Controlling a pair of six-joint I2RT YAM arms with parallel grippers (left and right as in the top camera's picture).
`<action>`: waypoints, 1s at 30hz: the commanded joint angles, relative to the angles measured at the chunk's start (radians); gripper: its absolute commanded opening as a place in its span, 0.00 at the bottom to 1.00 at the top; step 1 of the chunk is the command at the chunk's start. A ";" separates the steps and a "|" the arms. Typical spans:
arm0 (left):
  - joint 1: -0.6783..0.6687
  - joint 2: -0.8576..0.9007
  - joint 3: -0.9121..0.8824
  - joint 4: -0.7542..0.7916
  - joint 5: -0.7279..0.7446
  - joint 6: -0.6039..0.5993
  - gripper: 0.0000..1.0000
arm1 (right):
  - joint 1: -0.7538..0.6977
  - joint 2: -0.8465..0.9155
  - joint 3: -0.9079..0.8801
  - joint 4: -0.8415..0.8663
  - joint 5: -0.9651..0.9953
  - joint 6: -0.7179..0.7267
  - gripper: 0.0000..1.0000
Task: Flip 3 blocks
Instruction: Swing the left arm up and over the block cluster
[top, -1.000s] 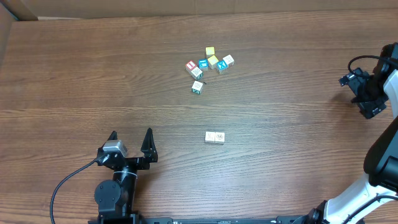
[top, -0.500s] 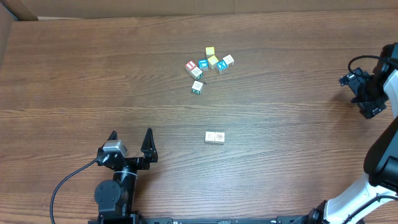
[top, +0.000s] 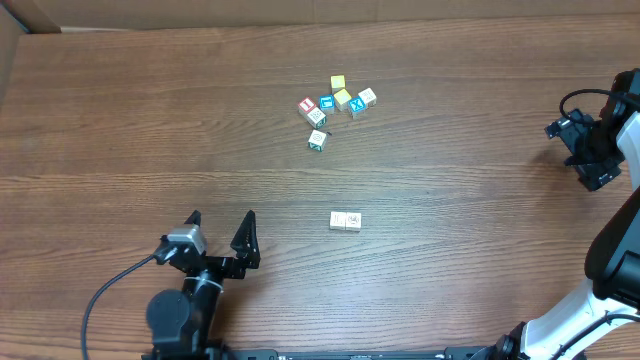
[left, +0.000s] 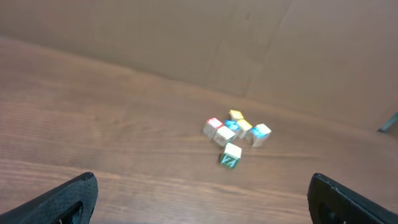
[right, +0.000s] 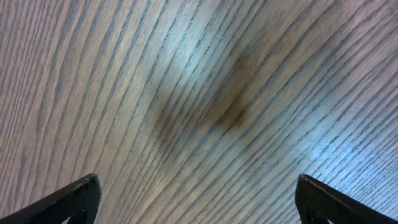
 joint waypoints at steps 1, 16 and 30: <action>-0.006 0.024 0.203 -0.064 0.027 -0.020 1.00 | 0.000 0.003 0.015 0.003 0.010 -0.003 1.00; -0.006 0.821 1.139 -0.704 0.072 0.186 1.00 | 0.000 0.003 0.015 0.003 0.010 -0.003 1.00; -0.011 1.444 1.450 -1.001 0.493 0.212 0.24 | 0.000 0.003 0.015 0.003 0.010 -0.003 1.00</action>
